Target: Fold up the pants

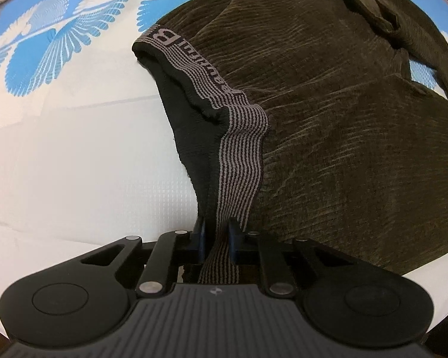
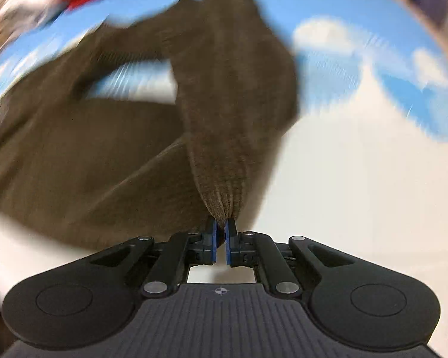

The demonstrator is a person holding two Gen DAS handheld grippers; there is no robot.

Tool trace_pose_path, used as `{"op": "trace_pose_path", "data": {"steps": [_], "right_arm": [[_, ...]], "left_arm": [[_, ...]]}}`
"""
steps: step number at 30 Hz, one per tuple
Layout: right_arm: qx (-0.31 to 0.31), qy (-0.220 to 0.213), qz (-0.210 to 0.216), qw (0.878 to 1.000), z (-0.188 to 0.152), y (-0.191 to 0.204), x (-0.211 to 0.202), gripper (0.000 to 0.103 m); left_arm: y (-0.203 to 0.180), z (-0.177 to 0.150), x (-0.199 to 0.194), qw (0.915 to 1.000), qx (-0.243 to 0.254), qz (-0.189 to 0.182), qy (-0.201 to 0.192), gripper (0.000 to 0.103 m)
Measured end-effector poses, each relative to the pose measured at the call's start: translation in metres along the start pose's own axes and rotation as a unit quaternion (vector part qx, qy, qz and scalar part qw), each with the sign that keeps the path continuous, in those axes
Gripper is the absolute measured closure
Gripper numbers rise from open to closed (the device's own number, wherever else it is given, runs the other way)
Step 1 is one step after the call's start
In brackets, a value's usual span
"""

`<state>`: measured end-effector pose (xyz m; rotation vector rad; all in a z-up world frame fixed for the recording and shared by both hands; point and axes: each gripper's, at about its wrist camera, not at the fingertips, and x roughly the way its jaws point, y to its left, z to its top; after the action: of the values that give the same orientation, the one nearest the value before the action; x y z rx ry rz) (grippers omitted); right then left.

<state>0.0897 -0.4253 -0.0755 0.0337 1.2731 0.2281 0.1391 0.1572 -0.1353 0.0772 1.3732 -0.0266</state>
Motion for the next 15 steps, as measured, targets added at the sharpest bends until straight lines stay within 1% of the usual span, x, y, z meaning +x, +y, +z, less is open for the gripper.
{"op": "trace_pose_path", "data": {"steps": [1, 2, 3, 4, 5, 6, 7, 8, 9, 10, 11, 12, 13, 15], "right_arm": [[-0.007, 0.024, 0.020, 0.999, -0.015, -0.003, 0.001, 0.098], [-0.015, 0.038, 0.029, 0.999, -0.025, -0.005, 0.001, 0.098], [-0.024, 0.047, 0.022, 0.998, -0.032, -0.006, 0.001, 0.098], [-0.026, 0.042, 0.004, 0.999, -0.033, -0.010, -0.002, 0.098], [-0.014, 0.025, -0.005, 1.000, -0.030, -0.015, -0.007, 0.094], [0.010, -0.003, 0.003, 1.000, -0.023, -0.022, -0.016, 0.094], [0.037, -0.042, 0.016, 0.998, -0.016, -0.027, -0.028, 0.094], [0.060, -0.085, 0.021, 0.994, -0.006, -0.032, -0.039, 0.094], [0.076, -0.121, 0.017, 0.990, 0.004, -0.034, -0.045, 0.093], [0.092, -0.157, 0.010, 0.983, 0.015, -0.036, -0.049, 0.086], [0.102, -0.182, 0.006, 0.978, 0.024, -0.036, -0.050, 0.076], [0.106, -0.197, 0.003, 0.975, 0.037, -0.032, -0.046, 0.071], [0.101, -0.202, -0.003, 0.974, 0.051, -0.024, -0.039, 0.064], [0.073, -0.191, -0.027, 0.978, 0.081, -0.003, -0.015, 0.063]], "left_arm": [[-0.001, 0.000, 0.000, 1.0000, 0.003, 0.002, 0.000, 0.087], [-0.001, 0.001, 0.000, 1.0000, 0.003, 0.003, 0.002, 0.087], [-0.001, 0.001, 0.001, 1.0000, 0.000, 0.003, 0.003, 0.086], [-0.001, 0.003, 0.001, 1.0000, -0.005, 0.002, 0.006, 0.086], [-0.001, 0.004, 0.002, 0.9999, -0.008, 0.000, 0.008, 0.085], [-0.001, 0.005, 0.003, 0.9999, -0.010, -0.002, 0.010, 0.084], [-0.001, 0.006, 0.004, 0.9999, -0.010, -0.002, 0.012, 0.083], [0.000, 0.006, 0.005, 0.9999, -0.010, -0.002, 0.014, 0.081], [0.000, 0.007, 0.006, 0.9998, -0.012, -0.005, 0.015, 0.079], [0.001, 0.008, 0.006, 0.9998, -0.013, -0.007, 0.016, 0.078], [0.002, 0.008, 0.007, 0.9997, -0.016, -0.010, 0.017, 0.076], [0.004, 0.009, 0.008, 0.9996, -0.020, -0.013, 0.017, 0.075], [0.005, 0.010, 0.009, 0.9994, -0.024, -0.016, 0.019, 0.073], [0.010, 0.011, 0.011, 0.9990, -0.033, -0.022, 0.021, 0.068]]}}
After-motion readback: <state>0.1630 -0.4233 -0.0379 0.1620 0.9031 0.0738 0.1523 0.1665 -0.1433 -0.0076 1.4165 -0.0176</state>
